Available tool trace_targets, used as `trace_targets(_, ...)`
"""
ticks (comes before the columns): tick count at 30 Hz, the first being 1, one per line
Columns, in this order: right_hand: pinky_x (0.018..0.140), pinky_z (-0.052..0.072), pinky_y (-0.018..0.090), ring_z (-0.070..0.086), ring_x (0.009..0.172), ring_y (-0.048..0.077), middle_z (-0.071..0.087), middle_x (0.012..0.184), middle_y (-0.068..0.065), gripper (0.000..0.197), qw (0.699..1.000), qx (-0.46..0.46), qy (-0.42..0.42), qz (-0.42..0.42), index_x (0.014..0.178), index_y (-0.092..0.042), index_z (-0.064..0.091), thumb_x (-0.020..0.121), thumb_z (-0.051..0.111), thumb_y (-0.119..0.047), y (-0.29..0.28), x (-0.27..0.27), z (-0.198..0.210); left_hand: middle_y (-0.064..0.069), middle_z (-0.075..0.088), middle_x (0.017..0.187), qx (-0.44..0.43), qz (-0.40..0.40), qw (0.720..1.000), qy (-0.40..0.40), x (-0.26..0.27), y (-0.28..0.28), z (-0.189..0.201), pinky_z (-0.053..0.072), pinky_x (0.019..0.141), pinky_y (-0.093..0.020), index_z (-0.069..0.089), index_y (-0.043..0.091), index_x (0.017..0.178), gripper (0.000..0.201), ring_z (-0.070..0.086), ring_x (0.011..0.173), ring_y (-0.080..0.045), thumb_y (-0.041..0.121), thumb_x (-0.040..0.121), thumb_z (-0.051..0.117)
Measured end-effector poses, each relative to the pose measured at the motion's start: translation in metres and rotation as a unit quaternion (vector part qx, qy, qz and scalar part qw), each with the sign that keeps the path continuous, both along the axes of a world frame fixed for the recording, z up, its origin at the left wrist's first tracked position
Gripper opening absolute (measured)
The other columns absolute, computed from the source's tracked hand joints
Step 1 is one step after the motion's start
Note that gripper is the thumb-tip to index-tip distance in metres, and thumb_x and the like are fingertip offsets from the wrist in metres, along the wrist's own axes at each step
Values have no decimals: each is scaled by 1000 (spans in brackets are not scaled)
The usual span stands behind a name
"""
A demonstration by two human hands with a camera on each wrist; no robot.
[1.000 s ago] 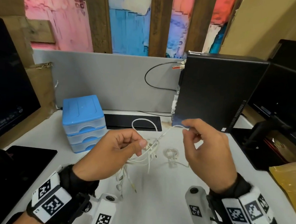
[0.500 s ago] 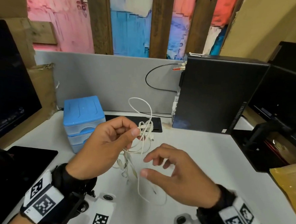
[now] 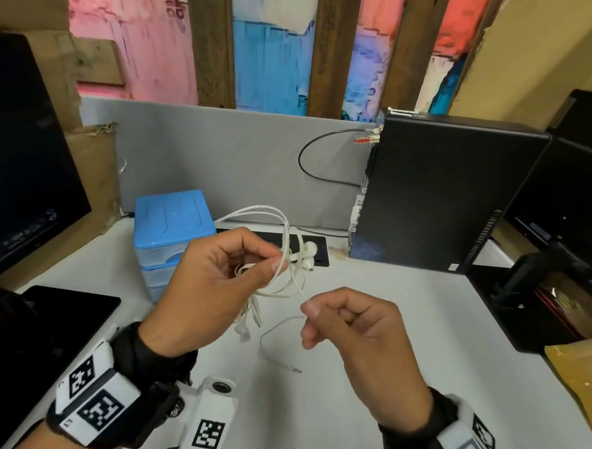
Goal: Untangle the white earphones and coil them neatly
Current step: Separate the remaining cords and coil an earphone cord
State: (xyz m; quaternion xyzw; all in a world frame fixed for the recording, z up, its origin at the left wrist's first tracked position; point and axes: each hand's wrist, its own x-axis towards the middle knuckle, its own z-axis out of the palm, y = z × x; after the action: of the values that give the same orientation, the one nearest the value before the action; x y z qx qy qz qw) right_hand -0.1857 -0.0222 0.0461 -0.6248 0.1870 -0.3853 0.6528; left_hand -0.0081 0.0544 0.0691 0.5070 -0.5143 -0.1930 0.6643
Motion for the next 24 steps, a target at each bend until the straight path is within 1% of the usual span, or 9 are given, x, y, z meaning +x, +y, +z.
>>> trace_targets(4,59,51,23,63,55,20,70,62,16,12,999,-18,-8,-26,76,1,73,87,69,-2,9,1,3,-4,76,83,14,-7,1000,3,-8,0,-2,52,66,-19,77,25,76,10,67,74,-12,16,74,80)
trace_targets(7,59,50,22,65,56,18,71,61,11,14,997,-39,-2,-59,73,-4,73,86,71,-4,11,2,3,-9,77,86,20,-23,999,19,-15,-1,-4,53,66,-21,77,20,78,8,67,74,-16,16,73,82)
trace_targets(9,60,51,23,66,58,16,71,62,10,13,997,-50,12,-61,73,-5,74,86,72,-2,11,1,2,-9,76,83,21,-34,998,48,-18,-1,-4,54,64,-21,77,20,78,9,67,71,-16,17,71,82)
trace_targets(13,66,53,29,66,66,28,73,67,5,16,993,-100,39,-39,74,-14,76,86,75,-5,13,1,-1,-7,72,71,28,-58,994,84,-17,-1,-3,52,60,-21,75,20,77,9,65,64,-13,19,74,84)
trace_targets(16,66,52,22,65,64,13,73,67,-4,20,989,-130,47,-48,73,-22,77,85,75,-7,13,2,-1,-8,71,71,35,-74,992,95,-16,-1,-6,50,59,-23,71,17,78,6,62,62,-15,21,78,76)
trace_targets(18,66,49,19,64,63,8,72,66,-6,17,986,-146,49,-69,72,-21,76,84,77,-9,13,3,-1,-10,71,72,37,-81,991,101,-18,-1,-7,51,59,-24,70,15,79,8,62,63,-16,21,79,75)
trace_targets(21,66,46,23,60,64,15,65,64,-2,17,964,-198,-15,-177,67,-13,68,82,73,-18,7,0,-4,-10,72,73,32,-86,991,96,-20,-2,-7,53,62,-22,72,15,78,8,65,65,-15,13,83,78)
trace_targets(23,68,47,28,61,69,19,64,70,0,17,955,-203,-62,-207,73,-11,67,83,67,-25,0,-6,3,-7,72,72,41,-77,994,69,-20,0,-7,52,62,-20,73,15,76,11,64,64,-12,6,82,75)
trace_targets(24,69,48,29,63,74,20,65,76,-1,17,957,-205,-57,-198,78,-14,69,83,66,-30,-4,-8,7,-6,72,72,51,-80,994,51,-20,1,-6,52,62,-19,73,16,76,11,64,64,-12,6,82,76)
